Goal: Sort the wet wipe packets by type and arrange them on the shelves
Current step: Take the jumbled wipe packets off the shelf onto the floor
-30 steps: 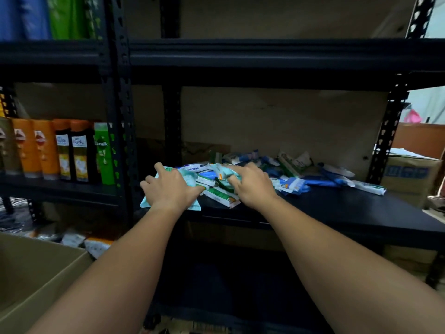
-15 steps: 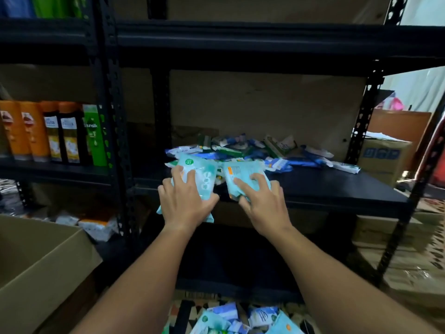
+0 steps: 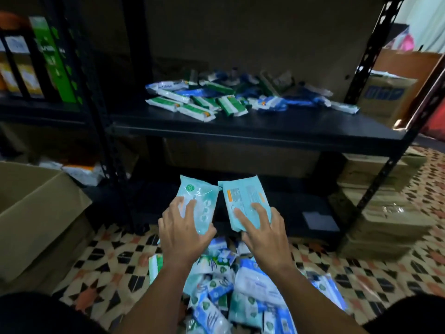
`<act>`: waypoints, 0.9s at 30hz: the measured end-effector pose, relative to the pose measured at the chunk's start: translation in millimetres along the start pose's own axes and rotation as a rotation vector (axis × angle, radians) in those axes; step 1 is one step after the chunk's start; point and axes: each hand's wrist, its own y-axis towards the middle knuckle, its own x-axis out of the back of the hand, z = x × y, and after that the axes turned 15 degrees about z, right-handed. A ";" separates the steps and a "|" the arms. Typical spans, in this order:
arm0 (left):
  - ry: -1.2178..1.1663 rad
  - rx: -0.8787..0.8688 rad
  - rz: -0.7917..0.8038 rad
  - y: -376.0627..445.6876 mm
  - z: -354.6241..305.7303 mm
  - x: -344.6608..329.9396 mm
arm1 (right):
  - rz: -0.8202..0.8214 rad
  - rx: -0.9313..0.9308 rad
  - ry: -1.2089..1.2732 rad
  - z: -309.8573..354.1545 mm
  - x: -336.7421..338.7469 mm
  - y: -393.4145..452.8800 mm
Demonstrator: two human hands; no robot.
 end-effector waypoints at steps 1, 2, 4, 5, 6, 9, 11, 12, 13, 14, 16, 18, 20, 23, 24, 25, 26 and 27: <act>0.003 0.013 0.040 -7.9 5.6 -8.0 | 0.038 -0.004 0.013 2.0 -9.1 -7.4; 0.002 0.028 0.083 -15.8 11.0 -15.6 | 0.082 -0.007 0.023 4.3 -18.3 -14.3; 0.003 0.070 0.151 -29.7 21.5 -29.0 | 0.159 -0.022 0.032 10.5 -34.2 -25.0; 0.008 0.089 0.170 -35.8 26.7 -34.2 | 0.192 -0.029 0.037 14.2 -39.6 -29.3; 0.016 0.105 0.190 -40.4 31.5 -38.1 | 0.217 -0.029 0.037 17.4 -43.9 -32.0; 0.020 0.177 0.260 -54.0 47.3 -52.6 | 0.303 -0.029 0.024 28.6 -62.2 -40.6; 0.035 0.220 0.291 -61.2 58.6 -61.0 | 0.340 -0.015 0.032 34.9 -75.2 -46.1; 0.036 0.233 0.299 -64.6 63.6 -64.1 | 0.353 -0.010 0.046 37.6 -80.8 -48.8; 0.031 0.247 0.305 -66.9 68.5 -66.4 | 0.363 -0.008 0.060 40.7 -86.3 -51.0; 0.022 0.258 0.317 -68.9 72.4 -68.0 | 0.368 -0.012 0.068 43.4 -91.2 -53.5; -0.019 0.284 0.352 -70.5 79.3 -71.3 | 0.393 -0.032 0.099 48.8 -98.7 -57.7; -0.078 0.323 0.407 -70.5 83.3 -77.6 | 0.409 -0.044 0.131 51.9 -105.7 -63.2; -0.102 0.340 0.470 -70.8 83.8 -85.6 | 0.426 -0.057 0.132 51.0 -110.8 -72.3; -0.065 0.306 0.559 -66.7 80.4 -95.9 | 0.490 -0.077 0.123 46.5 -114.1 -81.3; -0.039 0.292 0.567 -64.8 78.6 -97.4 | 0.491 -0.085 0.118 44.7 -114.9 -82.5; -0.020 0.283 0.562 -61.9 76.7 -98.0 | 0.495 -0.105 0.118 42.2 -115.2 -82.8; -0.005 0.275 0.547 -59.3 75.3 -98.4 | 0.499 -0.120 0.120 39.6 -115.7 -81.7; 0.012 0.262 0.527 -57.1 75.1 -98.4 | 0.497 -0.132 0.122 37.3 -115.0 -78.8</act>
